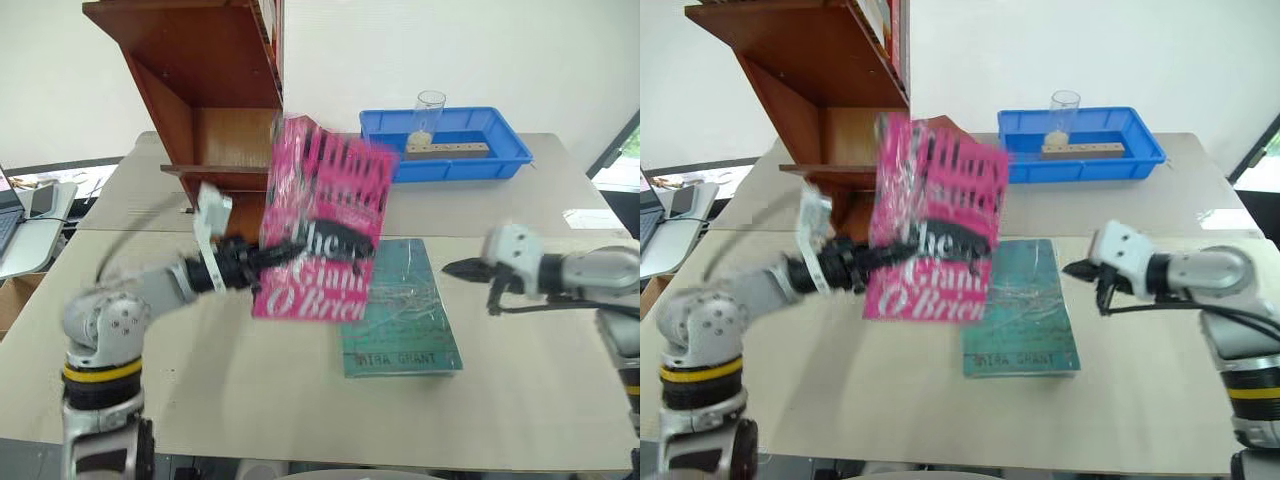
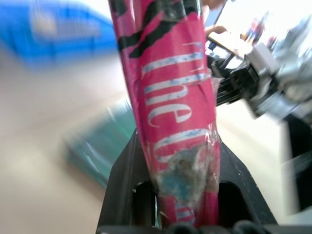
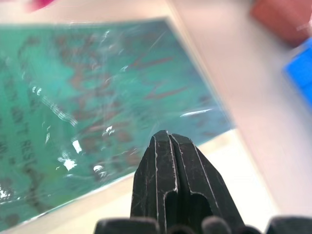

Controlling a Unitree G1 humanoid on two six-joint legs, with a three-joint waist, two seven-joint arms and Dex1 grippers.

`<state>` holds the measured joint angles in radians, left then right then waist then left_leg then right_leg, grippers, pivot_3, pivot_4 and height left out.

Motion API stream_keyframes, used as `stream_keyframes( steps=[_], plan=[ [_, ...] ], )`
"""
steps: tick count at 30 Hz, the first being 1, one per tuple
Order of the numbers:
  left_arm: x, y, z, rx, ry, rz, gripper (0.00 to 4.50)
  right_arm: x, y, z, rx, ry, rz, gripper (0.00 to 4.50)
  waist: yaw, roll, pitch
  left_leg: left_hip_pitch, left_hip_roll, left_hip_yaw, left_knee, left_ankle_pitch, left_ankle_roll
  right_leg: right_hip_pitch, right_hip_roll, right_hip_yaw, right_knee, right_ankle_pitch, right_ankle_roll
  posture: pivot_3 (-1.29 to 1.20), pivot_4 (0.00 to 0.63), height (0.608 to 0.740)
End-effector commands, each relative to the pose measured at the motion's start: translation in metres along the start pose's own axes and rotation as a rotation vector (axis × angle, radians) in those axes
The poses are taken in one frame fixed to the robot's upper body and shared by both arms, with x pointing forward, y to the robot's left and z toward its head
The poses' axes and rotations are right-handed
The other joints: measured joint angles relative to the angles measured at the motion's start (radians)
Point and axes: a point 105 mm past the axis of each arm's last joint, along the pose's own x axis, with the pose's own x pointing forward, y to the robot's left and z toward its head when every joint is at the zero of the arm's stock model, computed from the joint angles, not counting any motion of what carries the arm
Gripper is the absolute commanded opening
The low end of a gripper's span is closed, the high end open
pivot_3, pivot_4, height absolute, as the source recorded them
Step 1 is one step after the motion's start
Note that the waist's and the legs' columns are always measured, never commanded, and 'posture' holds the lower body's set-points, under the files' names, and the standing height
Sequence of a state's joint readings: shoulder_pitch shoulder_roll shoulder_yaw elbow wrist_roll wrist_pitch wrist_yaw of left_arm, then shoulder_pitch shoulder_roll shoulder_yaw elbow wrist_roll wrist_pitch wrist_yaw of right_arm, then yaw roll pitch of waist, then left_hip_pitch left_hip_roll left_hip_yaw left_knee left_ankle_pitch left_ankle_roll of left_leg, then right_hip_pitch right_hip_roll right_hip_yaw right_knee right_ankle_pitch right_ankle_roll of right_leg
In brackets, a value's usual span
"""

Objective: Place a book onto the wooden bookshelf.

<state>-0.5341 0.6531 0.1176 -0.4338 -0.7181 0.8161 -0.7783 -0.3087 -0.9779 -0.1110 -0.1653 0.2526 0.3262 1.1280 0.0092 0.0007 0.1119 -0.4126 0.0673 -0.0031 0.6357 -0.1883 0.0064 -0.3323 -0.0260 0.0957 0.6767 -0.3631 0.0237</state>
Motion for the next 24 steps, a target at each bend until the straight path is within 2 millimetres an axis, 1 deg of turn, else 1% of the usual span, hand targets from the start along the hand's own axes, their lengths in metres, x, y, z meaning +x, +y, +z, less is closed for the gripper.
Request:
stream_keyframes(
  steps=[1,2,3,4,5,6,9,12,15,17,20,24],
  plan=[
    [0.003,0.009,0.041,0.427,-0.054,0.076,0.6,-0.017,-0.013,0.031,-0.026,-0.08,-0.042,0.0,0.001,0.0,0.0,0.0,0.0,0.0,-0.001,0.0,0.0,0.0,0.0,0.0,0.0,0.0,0.0,0.0,0.15,0.649],
    [0.002,0.012,0.052,0.648,-0.033,0.102,0.6,-0.021,-0.015,0.039,-0.026,-0.107,-0.051,0.0,0.001,0.0,0.001,-0.001,0.0,0.0,-0.001,0.0,0.0,-0.001,0.0,0.0,0.0,0.0,0.0,0.0,0.15,0.649],
    [0.0,0.016,0.058,0.884,0.015,0.114,0.6,-0.024,-0.018,0.049,-0.022,-0.138,-0.057,0.0,-0.001,0.0,0.003,-0.001,0.0,0.0,-0.001,0.0,0.0,-0.002,0.001,0.0,0.0,0.0,0.0,0.0,0.15,0.649],
    [-0.002,0.019,0.059,1.062,0.065,0.11,0.6,-0.026,-0.019,0.058,-0.02,-0.168,-0.061,0.0,-0.003,0.0,0.005,-0.001,0.001,0.0,-0.001,0.0,0.0,-0.003,0.001,0.001,0.0,0.001,-0.001,0.0,0.15,0.649],
    [-0.004,0.024,0.061,1.198,0.105,0.106,0.6,-0.028,-0.021,0.066,-0.018,-0.196,-0.063,0.0,-0.007,0.001,0.006,-0.001,0.001,0.0,-0.002,0.0,0.0,-0.004,0.002,0.002,0.0,0.002,-0.003,0.0,0.15,0.649],
    [-0.007,0.032,0.064,1.281,0.134,0.123,0.6,-0.029,-0.022,0.075,-0.015,-0.224,-0.062,0.0,-0.008,0.002,0.006,-0.001,0.001,0.0,-0.004,0.0,0.0,-0.004,0.002,0.002,-0.001,0.002,-0.004,0.0,0.15,0.649],
    [-0.015,0.054,0.073,1.426,0.193,0.167,0.6,-0.029,-0.022,0.095,-0.011,-0.286,-0.05,0.0,-0.006,0.002,0.006,0.001,0.001,0.0,-0.005,0.0,0.0,-0.003,0.002,0.002,-0.001,0.002,-0.004,0.0,0.15,0.649],
    [-0.02,0.072,0.074,1.491,0.26,0.188,0.6,-0.026,-0.021,0.109,-0.022,-0.323,-0.038,0.0,-0.005,0.002,0.006,-0.001,0.001,0.0,-0.004,0.0,0.0,-0.005,0.002,0.002,0.0,0.002,-0.002,0.0,0.15,0.649],
    [-0.022,0.082,0.064,1.502,0.32,0.175,0.6,-0.024,-0.023,0.119,-0.026,-0.346,-0.038,0.0,-0.004,0.003,0.006,-0.002,0.001,0.0,-0.004,0.0,0.0,-0.006,0.002,0.001,0.001,-0.001,0.004,0.0,0.15,0.649],
    [-0.025,0.088,0.055,1.481,0.372,0.157,0.6,-0.024,-0.024,0.123,-0.022,-0.36,-0.04,0.0,-0.002,0.004,0.005,-0.002,0.001,0.001,-0.004,0.0,0.0,-0.007,0.002,0.001,0.002,-0.001,0.004,0.0,0.15,0.649],
    [-0.038,0.103,0.037,1.441,0.514,0.156,0.6,-0.024,-0.026,0.128,-0.022,-0.374,-0.044,0.0,-0.001,0.004,0.005,-0.003,0.002,0.001,-0.004,0.0,0.001,-0.009,0.002,0.001,0.004,-0.001,0.004,0.0,0.15,0.649],
    [-0.053,0.121,0.024,1.388,0.659,0.187,0.6,-0.023,-0.026,0.136,-0.023,-0.404,-0.047,0.0,-0.003,0.004,0.005,-0.004,0.002,0.001,-0.005,0.001,0.001,-0.013,0.002,0.001,0.006,-0.001,0.004,0.0,0.15,0.649]
  ],
)
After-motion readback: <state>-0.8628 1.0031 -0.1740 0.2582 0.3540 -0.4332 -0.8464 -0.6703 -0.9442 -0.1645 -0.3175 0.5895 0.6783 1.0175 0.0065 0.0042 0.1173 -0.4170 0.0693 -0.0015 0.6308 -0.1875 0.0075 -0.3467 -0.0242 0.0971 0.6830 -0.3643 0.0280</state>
